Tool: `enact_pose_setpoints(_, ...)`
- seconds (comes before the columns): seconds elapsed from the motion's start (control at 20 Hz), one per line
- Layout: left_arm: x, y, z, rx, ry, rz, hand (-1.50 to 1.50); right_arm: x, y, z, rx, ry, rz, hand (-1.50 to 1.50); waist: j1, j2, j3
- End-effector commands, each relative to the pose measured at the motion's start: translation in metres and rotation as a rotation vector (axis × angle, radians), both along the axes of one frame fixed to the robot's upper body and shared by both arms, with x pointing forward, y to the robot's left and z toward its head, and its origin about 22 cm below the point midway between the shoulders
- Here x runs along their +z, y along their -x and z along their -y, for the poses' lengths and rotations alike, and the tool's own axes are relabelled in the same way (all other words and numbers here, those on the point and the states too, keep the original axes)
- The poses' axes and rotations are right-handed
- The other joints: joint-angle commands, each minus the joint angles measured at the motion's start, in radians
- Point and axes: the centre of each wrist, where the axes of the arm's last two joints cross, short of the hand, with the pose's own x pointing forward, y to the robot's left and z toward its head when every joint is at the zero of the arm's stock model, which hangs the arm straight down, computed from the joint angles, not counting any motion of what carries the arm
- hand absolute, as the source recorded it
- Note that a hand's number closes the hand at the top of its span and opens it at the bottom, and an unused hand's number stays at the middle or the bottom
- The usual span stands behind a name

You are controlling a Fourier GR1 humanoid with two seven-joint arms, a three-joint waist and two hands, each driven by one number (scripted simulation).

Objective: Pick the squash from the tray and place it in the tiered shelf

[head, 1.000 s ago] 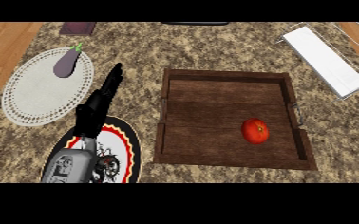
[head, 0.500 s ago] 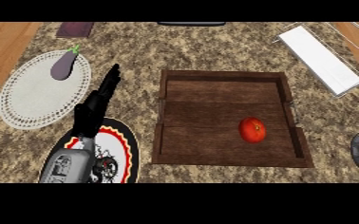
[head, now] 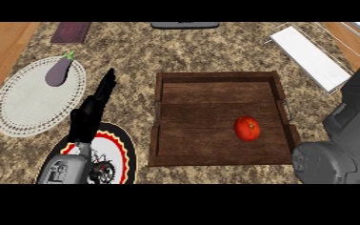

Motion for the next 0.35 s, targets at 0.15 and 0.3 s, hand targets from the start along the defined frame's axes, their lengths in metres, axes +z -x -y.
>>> enact_pose_setpoints(0.15, 0.005, -0.001, 0.004, -0.006, 0.021, -0.011, 0.00, -0.003, 0.042, -0.007, -0.027, -0.195, -0.088, -1.50, 0.012, -0.010, 0.000)
enact_pose_setpoints(0.3, -0.002, 0.002, 0.010, -0.022, 0.003, -0.013, 0.00, 0.012, 0.068, -0.021, -0.005, -0.179, -0.055, -1.50, 0.023, -0.009, -0.001)
